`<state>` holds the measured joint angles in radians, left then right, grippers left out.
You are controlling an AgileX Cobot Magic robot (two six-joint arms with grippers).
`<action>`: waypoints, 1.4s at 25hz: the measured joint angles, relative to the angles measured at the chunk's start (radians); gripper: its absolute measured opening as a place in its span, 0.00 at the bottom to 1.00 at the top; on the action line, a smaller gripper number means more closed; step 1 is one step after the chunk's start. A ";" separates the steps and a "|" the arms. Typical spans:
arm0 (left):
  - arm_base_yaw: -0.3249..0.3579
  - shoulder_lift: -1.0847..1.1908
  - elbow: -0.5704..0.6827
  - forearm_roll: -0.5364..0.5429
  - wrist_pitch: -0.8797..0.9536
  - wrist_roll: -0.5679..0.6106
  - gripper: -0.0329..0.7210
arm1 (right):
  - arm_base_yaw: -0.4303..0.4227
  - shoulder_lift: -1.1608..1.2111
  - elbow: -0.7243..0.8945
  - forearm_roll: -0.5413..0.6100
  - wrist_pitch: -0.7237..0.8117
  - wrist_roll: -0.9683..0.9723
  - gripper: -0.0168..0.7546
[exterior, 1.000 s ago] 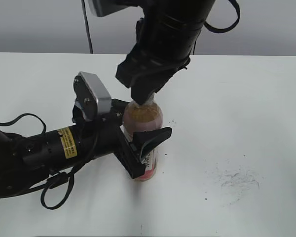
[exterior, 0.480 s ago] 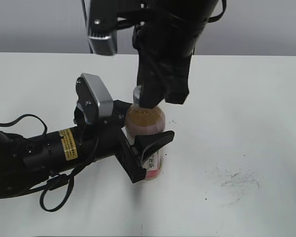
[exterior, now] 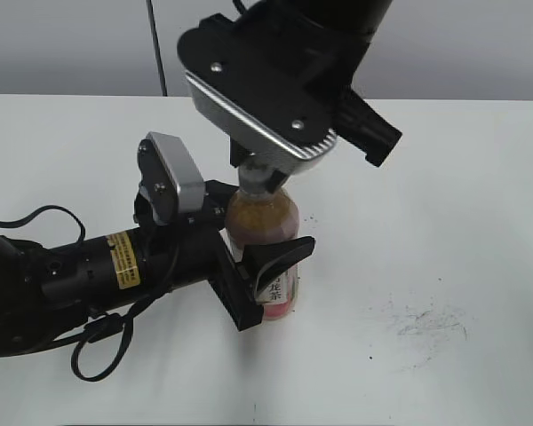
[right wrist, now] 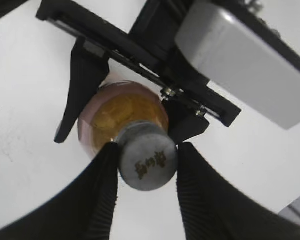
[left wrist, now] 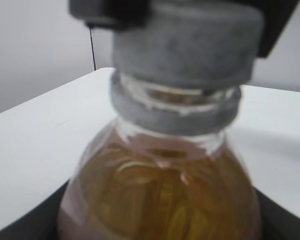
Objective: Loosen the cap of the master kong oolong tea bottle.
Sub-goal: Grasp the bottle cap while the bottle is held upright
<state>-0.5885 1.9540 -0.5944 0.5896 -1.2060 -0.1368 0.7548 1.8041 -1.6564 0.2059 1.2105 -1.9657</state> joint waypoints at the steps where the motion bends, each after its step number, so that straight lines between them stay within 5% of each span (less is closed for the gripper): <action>1: 0.000 0.000 0.000 0.000 0.000 0.000 0.63 | 0.000 0.000 0.000 -0.002 0.000 -0.060 0.38; 15: 0.000 0.000 0.000 -0.010 0.003 -0.008 0.63 | 0.001 -0.003 -0.001 -0.051 -0.013 -0.702 0.37; 35: 0.000 0.000 0.000 -0.013 0.005 -0.012 0.63 | 0.001 -0.005 -0.002 -0.063 -0.015 -0.922 0.37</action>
<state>-0.5885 1.9540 -0.5944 0.5762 -1.2012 -0.1491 0.7559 1.7989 -1.6582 0.1434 1.1956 -2.8880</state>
